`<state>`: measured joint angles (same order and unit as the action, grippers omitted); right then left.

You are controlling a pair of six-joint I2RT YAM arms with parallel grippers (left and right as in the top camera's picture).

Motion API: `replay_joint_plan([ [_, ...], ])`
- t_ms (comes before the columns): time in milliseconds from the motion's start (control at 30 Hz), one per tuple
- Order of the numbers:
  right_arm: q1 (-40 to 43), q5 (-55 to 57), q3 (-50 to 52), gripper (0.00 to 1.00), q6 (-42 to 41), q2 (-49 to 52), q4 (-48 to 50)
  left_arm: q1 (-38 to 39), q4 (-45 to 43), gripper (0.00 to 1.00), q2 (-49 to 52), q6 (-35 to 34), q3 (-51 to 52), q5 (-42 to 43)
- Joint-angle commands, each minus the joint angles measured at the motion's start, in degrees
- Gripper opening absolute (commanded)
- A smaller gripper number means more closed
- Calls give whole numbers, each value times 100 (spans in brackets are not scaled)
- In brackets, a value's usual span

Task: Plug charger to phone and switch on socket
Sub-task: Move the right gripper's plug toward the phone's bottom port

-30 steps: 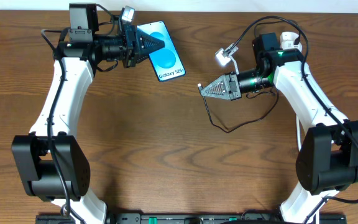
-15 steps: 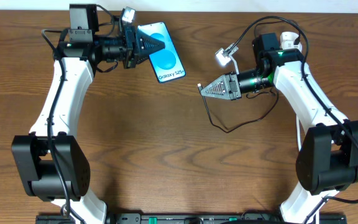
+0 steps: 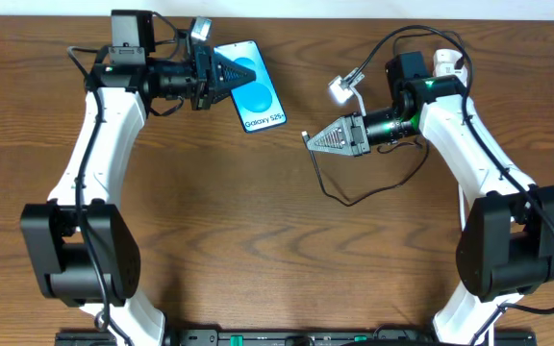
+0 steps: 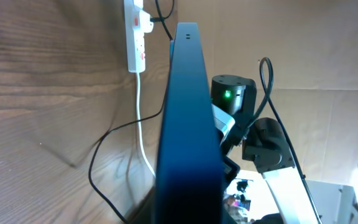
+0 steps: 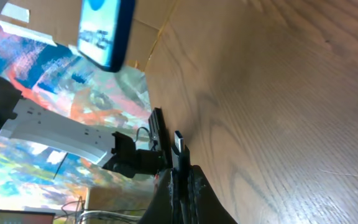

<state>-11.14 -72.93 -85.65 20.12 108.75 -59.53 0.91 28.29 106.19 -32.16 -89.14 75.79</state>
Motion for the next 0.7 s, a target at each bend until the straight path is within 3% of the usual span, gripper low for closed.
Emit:
replay_joint_plan([
  [0, -63, -337, -11, 1, -74, -20, -26, -37, -28, 7, 151, 219, 7, 564],
  [233, -107, -422, -11, 1, -103, -20, -275, -37, -605, 8, 321, 212, 7, 1434],
  [667, -514, -772, -11, 1, -442, -20, 142, -35, -656, 7, 323, -358, 7, 651],
])
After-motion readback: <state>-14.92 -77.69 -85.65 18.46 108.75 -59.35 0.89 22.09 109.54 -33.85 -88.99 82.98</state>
